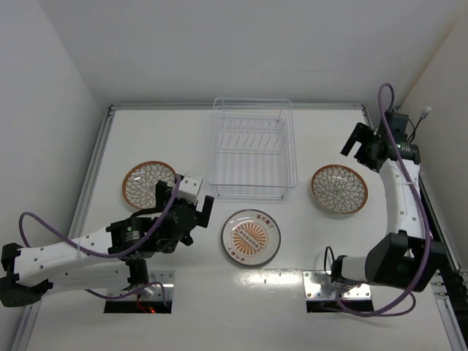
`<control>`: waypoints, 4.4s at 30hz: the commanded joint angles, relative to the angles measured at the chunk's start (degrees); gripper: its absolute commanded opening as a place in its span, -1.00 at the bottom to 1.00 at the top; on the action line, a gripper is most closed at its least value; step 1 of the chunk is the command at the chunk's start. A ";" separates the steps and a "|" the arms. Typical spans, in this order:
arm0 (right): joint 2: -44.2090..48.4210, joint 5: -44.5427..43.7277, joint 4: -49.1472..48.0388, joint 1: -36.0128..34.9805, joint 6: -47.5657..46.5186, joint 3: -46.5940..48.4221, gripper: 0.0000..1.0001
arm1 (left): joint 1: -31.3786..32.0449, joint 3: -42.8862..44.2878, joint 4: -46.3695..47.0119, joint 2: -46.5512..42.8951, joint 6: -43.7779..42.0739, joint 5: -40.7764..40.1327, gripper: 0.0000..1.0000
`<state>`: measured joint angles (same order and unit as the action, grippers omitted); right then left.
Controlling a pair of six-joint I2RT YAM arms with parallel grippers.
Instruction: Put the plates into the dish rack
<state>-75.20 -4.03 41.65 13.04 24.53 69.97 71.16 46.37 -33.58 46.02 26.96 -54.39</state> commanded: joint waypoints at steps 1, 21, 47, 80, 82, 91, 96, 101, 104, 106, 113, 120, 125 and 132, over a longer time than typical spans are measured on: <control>-1.61 6.63 0.37 4.09 3.05 -2.37 1.00 | -0.49 -0.14 2.12 -0.23 -0.68 -0.10 0.98; -6.36 33.12 -12.03 31.17 14.84 -24.97 1.00 | -0.49 -0.14 1.59 -0.76 -0.68 -0.10 0.98; -17.43 35.75 -26.26 35.04 20.90 -31.48 0.58 | -0.49 -0.14 1.06 -0.76 -0.15 -1.68 0.98; -6.87 5.29 -7.12 0.26 14.14 14.64 -1.00 | -0.49 -0.14 0.54 0.30 0.90 -2.21 0.98; -9.51 -3.93 -3.18 -6.40 12.39 22.52 -1.00 | -0.49 -0.14 0.54 -0.23 0.90 -2.73 0.98; -26.57 -36.99 10.73 -24.80 10.62 46.91 -1.00 | -0.49 -0.14 0.54 -0.23 0.90 -2.74 0.98; -31.23 -46.32 12.05 -30.34 10.10 49.20 -1.00 | -0.49 -0.14 0.54 -0.23 0.90 -2.74 0.98; -34.48 -52.20 11.44 -33.60 9.48 50.35 -1.00 | -0.49 -0.14 0.54 -0.23 0.38 -2.74 0.98; -37.12 -54.85 10.83 -35.35 8.34 52.01 -1.00 | -0.49 -0.14 0.54 -0.23 0.37 -2.74 0.98; -38.44 -56.78 10.82 -36.15 7.64 52.71 -1.00 | -0.49 -0.14 0.54 -0.23 0.37 -2.74 0.98; -44.85 -60.48 10.12 -38.61 6.40 56.76 -1.00 | -0.49 -0.14 0.54 -0.23 0.37 -2.74 0.98; -48.37 -62.32 10.73 -39.23 6.40 57.37 -1.00 | -0.49 -0.14 0.54 0.29 0.37 -2.74 0.98; -49.61 -62.85 10.73 -40.37 6.40 57.91 -1.00 | -0.49 -0.14 0.54 0.30 0.37 -2.74 0.98; -52.51 -67.85 10.12 -45.02 3.07 57.38 -1.00 | -0.49 -0.14 0.54 0.30 0.37 -2.74 0.98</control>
<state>-127.13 -64.64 54.37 -29.08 29.89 124.66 71.16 46.37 -33.87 46.52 27.42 -55.94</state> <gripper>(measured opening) 0.065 0.991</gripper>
